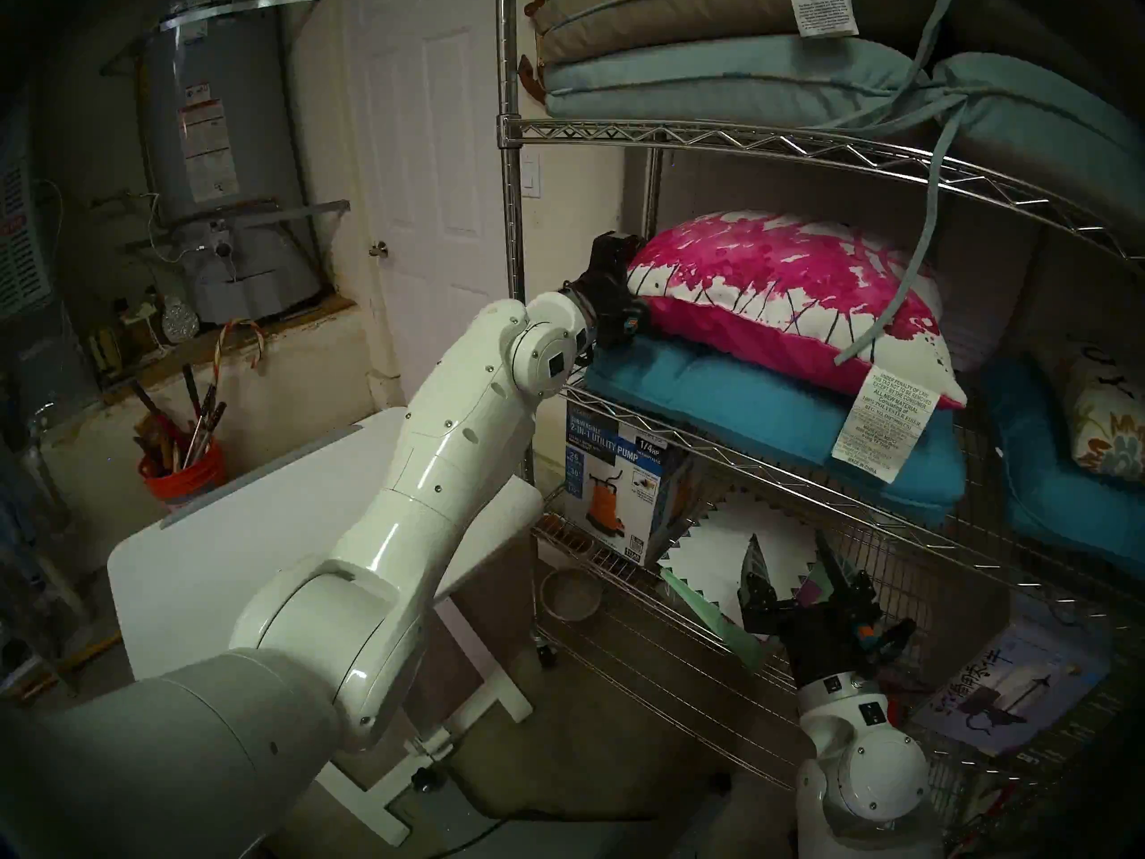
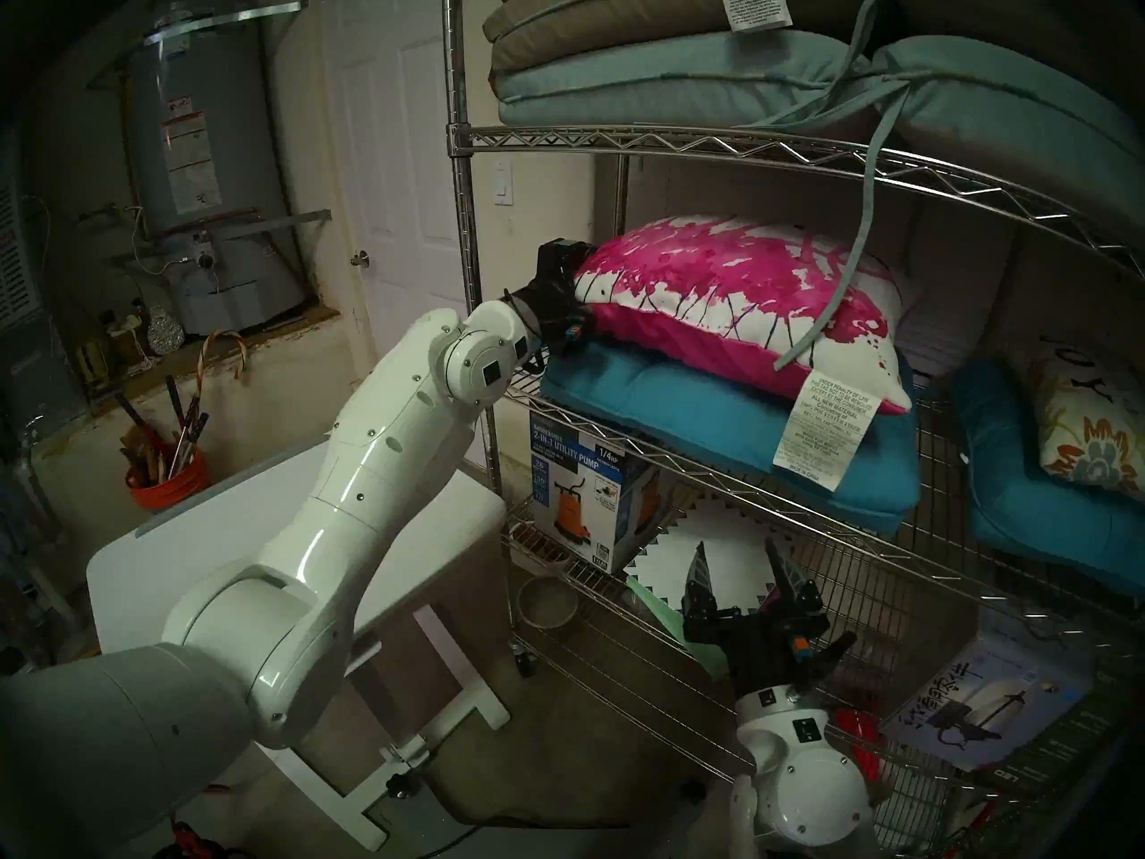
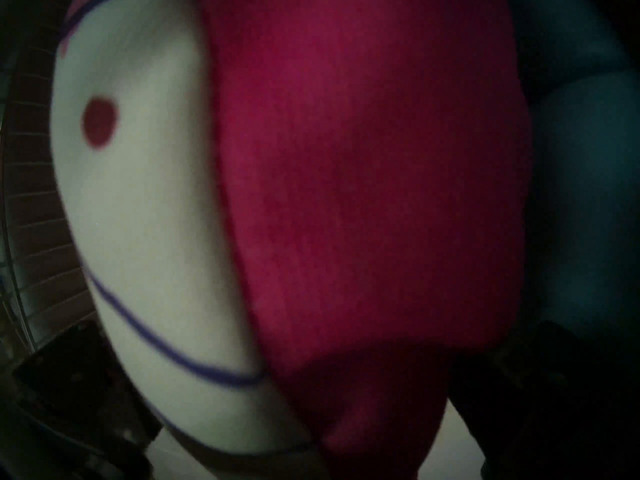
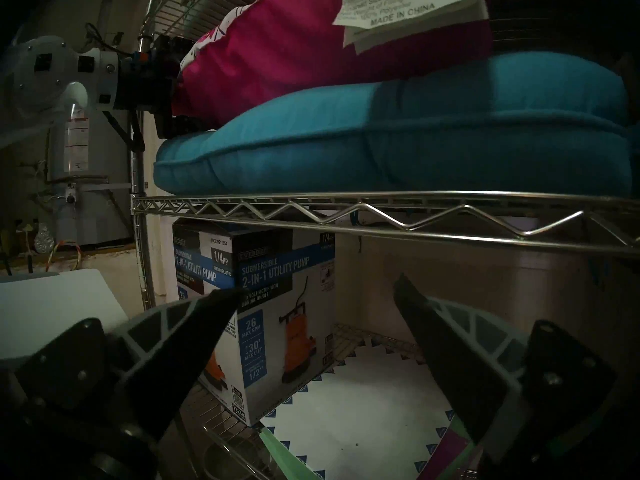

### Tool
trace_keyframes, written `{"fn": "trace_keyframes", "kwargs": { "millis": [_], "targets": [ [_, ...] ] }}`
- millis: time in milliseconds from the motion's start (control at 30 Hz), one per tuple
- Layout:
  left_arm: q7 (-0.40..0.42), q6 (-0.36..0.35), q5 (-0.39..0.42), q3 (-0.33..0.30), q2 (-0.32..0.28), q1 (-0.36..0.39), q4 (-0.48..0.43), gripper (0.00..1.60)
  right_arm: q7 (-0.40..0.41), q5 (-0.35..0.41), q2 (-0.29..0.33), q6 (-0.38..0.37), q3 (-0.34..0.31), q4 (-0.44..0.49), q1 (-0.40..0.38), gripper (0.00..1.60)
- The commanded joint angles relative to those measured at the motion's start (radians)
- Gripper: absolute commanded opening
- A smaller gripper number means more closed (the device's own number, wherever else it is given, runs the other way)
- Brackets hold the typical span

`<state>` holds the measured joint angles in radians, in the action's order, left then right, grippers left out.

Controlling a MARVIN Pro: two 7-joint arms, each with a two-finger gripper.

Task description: Take cushion off the shelf

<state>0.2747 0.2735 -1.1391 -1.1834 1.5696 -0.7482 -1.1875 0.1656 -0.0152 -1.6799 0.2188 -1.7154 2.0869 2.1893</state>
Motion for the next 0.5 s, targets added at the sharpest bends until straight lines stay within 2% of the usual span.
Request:
{"fn": "trace_keyframes", "kwargs": {
  "millis": [0, 467],
  "targets": [
    [0.017, 0.017, 0.017, -0.001, -0.004, -0.008, -0.092, 1.6, 0.001, 0.0, 0.0, 0.003, 0.001, 0.029, 0.002, 1.6],
    [0.04, 0.008, 0.014, -0.006, -0.005, -0.023, -0.118, 1.6, 0.001, 0.0, 0.0, 0.002, 0.001, 0.03, 0.003, 1.6]
  ]
}}
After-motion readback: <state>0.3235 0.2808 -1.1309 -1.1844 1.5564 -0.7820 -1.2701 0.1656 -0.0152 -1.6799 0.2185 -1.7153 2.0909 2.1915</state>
